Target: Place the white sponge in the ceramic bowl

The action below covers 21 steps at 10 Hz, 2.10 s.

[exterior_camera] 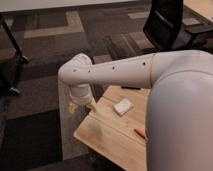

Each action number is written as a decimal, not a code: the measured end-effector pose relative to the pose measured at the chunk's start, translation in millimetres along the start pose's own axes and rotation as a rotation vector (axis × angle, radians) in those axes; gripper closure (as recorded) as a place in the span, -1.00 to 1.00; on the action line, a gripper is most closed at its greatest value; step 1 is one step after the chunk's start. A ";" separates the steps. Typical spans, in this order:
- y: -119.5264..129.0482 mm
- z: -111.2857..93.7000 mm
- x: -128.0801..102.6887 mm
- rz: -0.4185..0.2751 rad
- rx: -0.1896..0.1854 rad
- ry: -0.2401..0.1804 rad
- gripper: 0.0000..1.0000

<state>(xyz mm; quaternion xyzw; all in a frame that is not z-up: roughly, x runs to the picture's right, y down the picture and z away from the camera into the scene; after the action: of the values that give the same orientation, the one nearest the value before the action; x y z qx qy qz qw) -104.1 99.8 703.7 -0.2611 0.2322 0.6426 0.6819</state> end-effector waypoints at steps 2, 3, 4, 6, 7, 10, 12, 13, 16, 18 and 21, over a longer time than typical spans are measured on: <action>-2.4 -1.1 0.1 0.014 0.002 -0.005 -0.30; -6.7 -1.5 -0.2 0.028 0.003 -0.004 -0.30; -18.9 -1.3 1.4 0.057 0.006 0.010 -0.30; -38.4 -1.0 3.6 0.093 -0.016 0.042 -0.30; -46.0 0.6 3.0 0.107 -0.025 0.053 -0.30; -102.0 3.6 -21.3 0.201 -0.033 0.041 -0.30; -131.5 -0.4 -36.0 0.239 -0.011 0.006 -0.30; -149.0 -3.4 -44.5 0.263 0.007 -0.018 -0.30; -173.1 -7.5 -51.6 0.328 0.042 -0.038 -0.30; -174.6 -7.4 -51.1 0.331 0.043 -0.037 -0.30; -176.7 -6.7 -50.2 0.333 0.058 -0.036 -0.30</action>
<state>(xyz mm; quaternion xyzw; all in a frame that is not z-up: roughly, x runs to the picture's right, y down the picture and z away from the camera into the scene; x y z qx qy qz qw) 69.0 50.8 741.6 -0.1876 0.2785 0.7442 0.5774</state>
